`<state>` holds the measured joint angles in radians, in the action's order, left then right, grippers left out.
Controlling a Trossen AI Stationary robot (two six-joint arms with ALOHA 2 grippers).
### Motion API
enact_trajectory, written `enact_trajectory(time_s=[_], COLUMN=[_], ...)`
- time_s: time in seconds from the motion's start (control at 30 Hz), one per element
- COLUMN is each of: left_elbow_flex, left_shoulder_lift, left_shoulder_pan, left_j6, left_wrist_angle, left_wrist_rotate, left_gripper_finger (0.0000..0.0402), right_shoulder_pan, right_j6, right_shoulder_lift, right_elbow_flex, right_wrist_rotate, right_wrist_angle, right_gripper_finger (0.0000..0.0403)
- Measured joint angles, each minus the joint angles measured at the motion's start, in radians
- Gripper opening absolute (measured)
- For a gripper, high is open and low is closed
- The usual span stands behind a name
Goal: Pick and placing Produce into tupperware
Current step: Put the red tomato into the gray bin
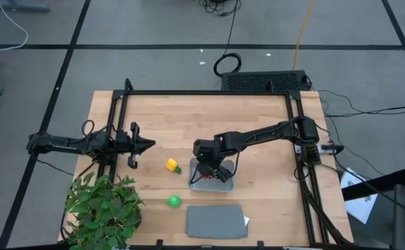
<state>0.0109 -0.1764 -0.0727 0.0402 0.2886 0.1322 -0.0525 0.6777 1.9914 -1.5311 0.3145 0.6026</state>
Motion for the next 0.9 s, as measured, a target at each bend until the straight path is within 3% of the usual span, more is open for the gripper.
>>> enact_trajectory(time_s=[0.9], left_elbow_flex=[0.000], left_shoulder_lift=[0.000], left_shoulder_pan=[0.000], left_j6=[0.003], left_wrist_angle=[0.000], left_wrist_rotate=[-0.001], left_gripper_finger=[0.0026], right_shoulder_pan=[0.018], right_j6=[-0.005], right_shoulder_lift=[0.132], right_elbow_flex=[-0.002], right_wrist_rotate=[0.031], right_wrist_angle=[-0.060], right_gripper_finger=[0.0258])
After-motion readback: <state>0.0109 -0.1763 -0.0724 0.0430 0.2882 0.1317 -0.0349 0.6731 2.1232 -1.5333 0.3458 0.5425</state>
